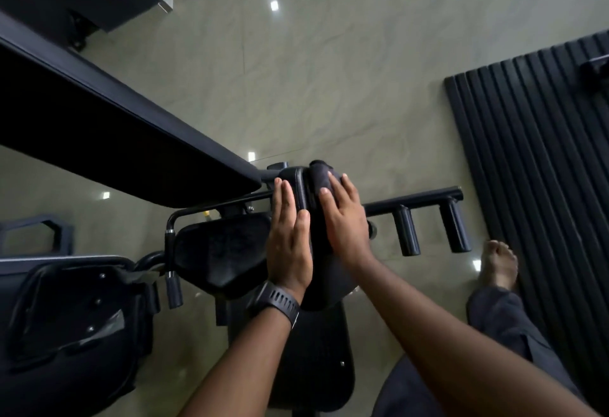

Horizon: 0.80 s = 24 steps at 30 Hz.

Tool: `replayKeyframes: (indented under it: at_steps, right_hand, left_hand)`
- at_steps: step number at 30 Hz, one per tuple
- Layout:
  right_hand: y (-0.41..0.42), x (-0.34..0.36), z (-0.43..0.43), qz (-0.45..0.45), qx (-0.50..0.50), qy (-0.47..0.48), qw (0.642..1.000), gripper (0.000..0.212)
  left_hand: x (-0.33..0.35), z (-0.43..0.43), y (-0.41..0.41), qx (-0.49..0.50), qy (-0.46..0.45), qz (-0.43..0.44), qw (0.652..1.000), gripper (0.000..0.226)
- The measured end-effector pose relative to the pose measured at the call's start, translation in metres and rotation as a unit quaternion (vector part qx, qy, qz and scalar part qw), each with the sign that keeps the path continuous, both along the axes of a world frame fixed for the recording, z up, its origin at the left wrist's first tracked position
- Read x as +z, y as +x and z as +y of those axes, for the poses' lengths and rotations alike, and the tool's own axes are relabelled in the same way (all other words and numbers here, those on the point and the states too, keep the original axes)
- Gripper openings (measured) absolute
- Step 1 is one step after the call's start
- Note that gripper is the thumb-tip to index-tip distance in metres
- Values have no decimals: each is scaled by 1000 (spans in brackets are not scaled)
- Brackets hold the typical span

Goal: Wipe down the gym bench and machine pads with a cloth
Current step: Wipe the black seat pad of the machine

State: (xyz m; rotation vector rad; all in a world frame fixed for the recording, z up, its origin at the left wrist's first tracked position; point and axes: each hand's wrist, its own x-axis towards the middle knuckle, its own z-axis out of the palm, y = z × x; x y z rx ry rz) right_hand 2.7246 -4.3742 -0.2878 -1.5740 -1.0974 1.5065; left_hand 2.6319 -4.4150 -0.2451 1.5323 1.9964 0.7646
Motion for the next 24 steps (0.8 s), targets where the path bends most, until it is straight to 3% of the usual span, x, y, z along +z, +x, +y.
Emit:
replayKeyframes:
  at_steps: [3,5,8,11,18,24]
  right_hand:
    - [2,-6,-12,8,-10,-13,1000,65]
    - [-1,3,-29,0,-16,57,998,73]
    - [-7,14,-20,-26,10,166,986,61]
    - [-3,16,10,-66,70,194,976,55]
    - [0,46,-21,-100,113,136,979,55]
    - [-12,45,53,-160,162,140,964,54]
  left_hand:
    - [-1,7,-1,0,-1,-2,1000,71]
    - [0,11,-5,-16,3,7,1000,70]
    - [2,17,-11,-37,7,-11,999,68]
    - [4,24,-13,-22,-2,-63,998,72]
    - [0,32,-18,31,6,-150,988,79]
    - [0,47,-20,24,10,-179,983,77]
